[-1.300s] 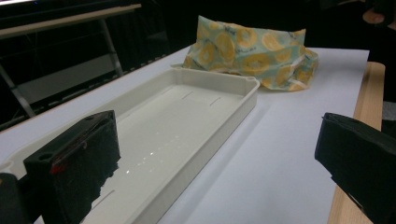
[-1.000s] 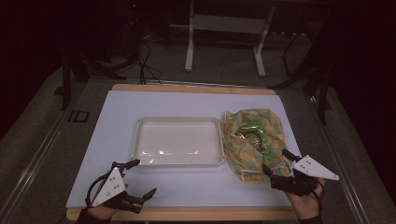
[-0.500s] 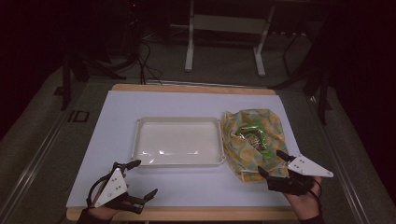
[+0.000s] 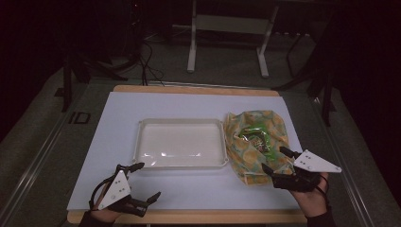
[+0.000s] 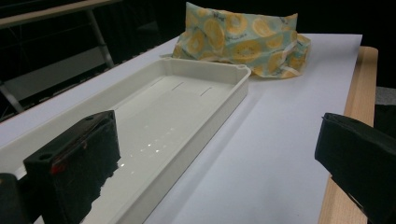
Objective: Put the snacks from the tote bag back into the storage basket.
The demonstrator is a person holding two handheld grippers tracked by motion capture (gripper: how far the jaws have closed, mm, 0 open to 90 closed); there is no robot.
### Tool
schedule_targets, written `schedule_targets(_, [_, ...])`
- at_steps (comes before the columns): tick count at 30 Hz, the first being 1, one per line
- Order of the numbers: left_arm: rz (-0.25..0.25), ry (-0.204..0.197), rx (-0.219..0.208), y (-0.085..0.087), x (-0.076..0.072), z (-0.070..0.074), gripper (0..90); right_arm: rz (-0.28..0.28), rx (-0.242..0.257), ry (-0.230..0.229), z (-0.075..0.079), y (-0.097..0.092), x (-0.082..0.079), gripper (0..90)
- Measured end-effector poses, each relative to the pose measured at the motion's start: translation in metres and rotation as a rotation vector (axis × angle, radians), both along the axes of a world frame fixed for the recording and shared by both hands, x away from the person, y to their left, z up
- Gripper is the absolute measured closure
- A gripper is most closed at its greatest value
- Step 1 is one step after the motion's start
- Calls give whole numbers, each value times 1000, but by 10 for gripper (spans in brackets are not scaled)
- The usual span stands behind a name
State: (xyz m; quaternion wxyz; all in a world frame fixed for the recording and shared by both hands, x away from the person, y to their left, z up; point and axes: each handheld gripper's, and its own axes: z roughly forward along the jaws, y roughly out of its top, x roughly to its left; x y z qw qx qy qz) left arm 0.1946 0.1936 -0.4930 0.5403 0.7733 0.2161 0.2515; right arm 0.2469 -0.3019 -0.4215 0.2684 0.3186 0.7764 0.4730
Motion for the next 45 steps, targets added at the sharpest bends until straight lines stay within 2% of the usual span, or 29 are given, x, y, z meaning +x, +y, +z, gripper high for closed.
schedule_targets(9, [-1,-1,-1,0,0,0,5,-1,6,-43,17,1,9,176])
schedule_targets(15, [-1,0,3,0,0,0,5,-18,14,-45,24,-2,18,207])
schedule_targets(24, [-1,2,5,0,-1,0,5,-42,2,-54,30,-5,32,203])
schedule_targets(36, [-3,3,3,-1,0,0,5,-68,8,-25,33,-7,55,230])
schedule_targets(45, [-5,5,7,-1,1,-1,5,-91,6,23,30,-12,72,248])
